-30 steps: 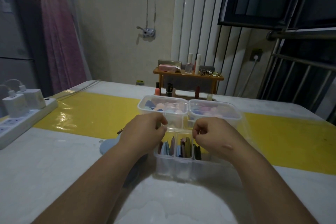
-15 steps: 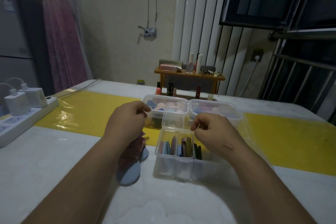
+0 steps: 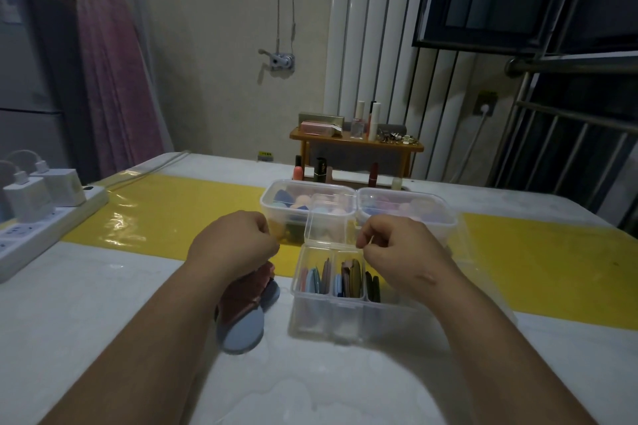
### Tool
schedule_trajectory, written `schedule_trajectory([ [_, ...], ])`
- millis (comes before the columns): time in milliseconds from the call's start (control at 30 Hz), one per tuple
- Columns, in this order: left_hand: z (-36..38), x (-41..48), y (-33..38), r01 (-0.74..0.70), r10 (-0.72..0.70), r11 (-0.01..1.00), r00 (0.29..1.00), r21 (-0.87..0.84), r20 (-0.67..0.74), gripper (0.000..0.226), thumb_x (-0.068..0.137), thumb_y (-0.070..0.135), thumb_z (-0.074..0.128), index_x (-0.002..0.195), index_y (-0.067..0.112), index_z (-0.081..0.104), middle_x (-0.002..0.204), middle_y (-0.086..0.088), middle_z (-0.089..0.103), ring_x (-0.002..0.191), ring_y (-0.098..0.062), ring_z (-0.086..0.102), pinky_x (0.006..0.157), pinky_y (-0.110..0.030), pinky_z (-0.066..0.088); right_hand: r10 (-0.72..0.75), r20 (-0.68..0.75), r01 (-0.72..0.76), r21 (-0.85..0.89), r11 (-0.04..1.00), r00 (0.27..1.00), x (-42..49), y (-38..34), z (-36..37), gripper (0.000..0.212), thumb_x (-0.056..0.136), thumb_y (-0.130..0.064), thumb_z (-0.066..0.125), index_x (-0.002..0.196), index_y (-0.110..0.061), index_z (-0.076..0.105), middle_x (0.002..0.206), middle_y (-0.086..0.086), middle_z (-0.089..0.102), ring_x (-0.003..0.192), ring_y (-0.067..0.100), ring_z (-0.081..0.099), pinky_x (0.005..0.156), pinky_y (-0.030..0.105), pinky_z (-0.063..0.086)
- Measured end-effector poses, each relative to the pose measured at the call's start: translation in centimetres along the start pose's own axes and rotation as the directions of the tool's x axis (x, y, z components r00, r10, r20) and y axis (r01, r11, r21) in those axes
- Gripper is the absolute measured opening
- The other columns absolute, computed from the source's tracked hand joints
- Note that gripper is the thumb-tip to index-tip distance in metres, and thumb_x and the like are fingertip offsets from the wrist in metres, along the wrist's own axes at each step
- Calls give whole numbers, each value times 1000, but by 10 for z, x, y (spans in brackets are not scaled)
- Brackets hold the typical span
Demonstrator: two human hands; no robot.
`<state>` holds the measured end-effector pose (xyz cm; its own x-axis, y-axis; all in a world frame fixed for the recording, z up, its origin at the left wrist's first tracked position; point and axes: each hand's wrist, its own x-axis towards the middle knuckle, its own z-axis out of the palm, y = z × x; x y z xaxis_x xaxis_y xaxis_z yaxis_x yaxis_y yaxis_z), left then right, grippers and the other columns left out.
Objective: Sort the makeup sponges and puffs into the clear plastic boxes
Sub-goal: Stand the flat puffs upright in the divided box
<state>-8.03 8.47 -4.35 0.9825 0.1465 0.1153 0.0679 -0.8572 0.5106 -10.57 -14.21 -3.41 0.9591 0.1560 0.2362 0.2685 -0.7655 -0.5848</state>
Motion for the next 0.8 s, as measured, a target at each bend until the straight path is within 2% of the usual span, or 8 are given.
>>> schedule_trajectory([
  [100, 4, 0, -2, -34, 27, 997, 994, 63, 107, 12, 69, 29, 70, 79, 27, 63, 80, 6, 66, 76, -14, 61, 64, -28, 51, 0, 4, 0, -4, 1000, 1000, 0, 0, 0, 16, 90, -15, 58, 88, -30, 64, 86, -8, 62, 79, 9, 57, 67, 25, 48],
  [167, 8, 2, -4, -88, 79, 992, 991, 89, 105, 18, 71, 28, 73, 84, 31, 61, 89, 8, 64, 82, -13, 60, 69, -29, 52, 0, -1, 0, -1, 1000, 1000, 1, 0, 0, 16, 89, -15, 58, 87, -30, 65, 84, -8, 62, 78, 10, 58, 67, 26, 49],
  [300, 15, 5, -4, -151, 155, 984, 987, 95, -39, 14, 79, 21, 72, 85, 28, 62, 88, 4, 62, 81, -16, 57, 66, -27, 45, -3, 4, 3, 8, 1000, 1000, 1, 0, 0, 17, 89, -15, 58, 86, -30, 64, 82, -8, 61, 76, 10, 57, 64, 24, 45],
  [500, 18, 6, -4, -202, 213, 976, 964, 82, -160, 14, 86, 13, 66, 90, 26, 67, 87, 3, 59, 82, -20, 56, 65, -26, 39, -5, 6, 4, 22, 1000, 1000, 1, 0, 2, 18, 89, -14, 58, 85, -31, 63, 81, -8, 60, 76, 10, 57, 65, 25, 46],
  [600, 19, 4, 1, -261, 267, 964, 934, 56, -237, 12, 87, 17, 65, 90, 28, 69, 87, 5, 65, 84, -20, 59, 69, -28, 45, -2, 1, 2, 26, 1000, 1000, 1, 0, 3, 18, 90, -14, 58, 86, -31, 64, 82, -7, 60, 77, 10, 57, 67, 25, 49],
  [700, 20, 3, 5, -284, 303, 953, 918, 110, -255, 11, 88, 22, 66, 87, 32, 69, 88, 8, 70, 86, -18, 61, 84, -36, 49, -3, 7, 2, 36, 999, 1000, 1, 0, 3, 17, 90, -14, 58, 87, -30, 64, 82, -7, 60, 77, 11, 58, 67, 25, 49],
  [800, 21, 2, 5, -291, 306, 952, 921, 96, -243, 10, 86, 21, 67, 84, 31, 69, 86, 8, 69, 86, -19, 61, 81, -35, 49, -4, 5, 4, 31, 1000, 1000, 1, 0, 2, 18, 90, -14, 58, 86, -31, 63, 82, -7, 61, 77, 11, 58, 66, 25, 49],
])
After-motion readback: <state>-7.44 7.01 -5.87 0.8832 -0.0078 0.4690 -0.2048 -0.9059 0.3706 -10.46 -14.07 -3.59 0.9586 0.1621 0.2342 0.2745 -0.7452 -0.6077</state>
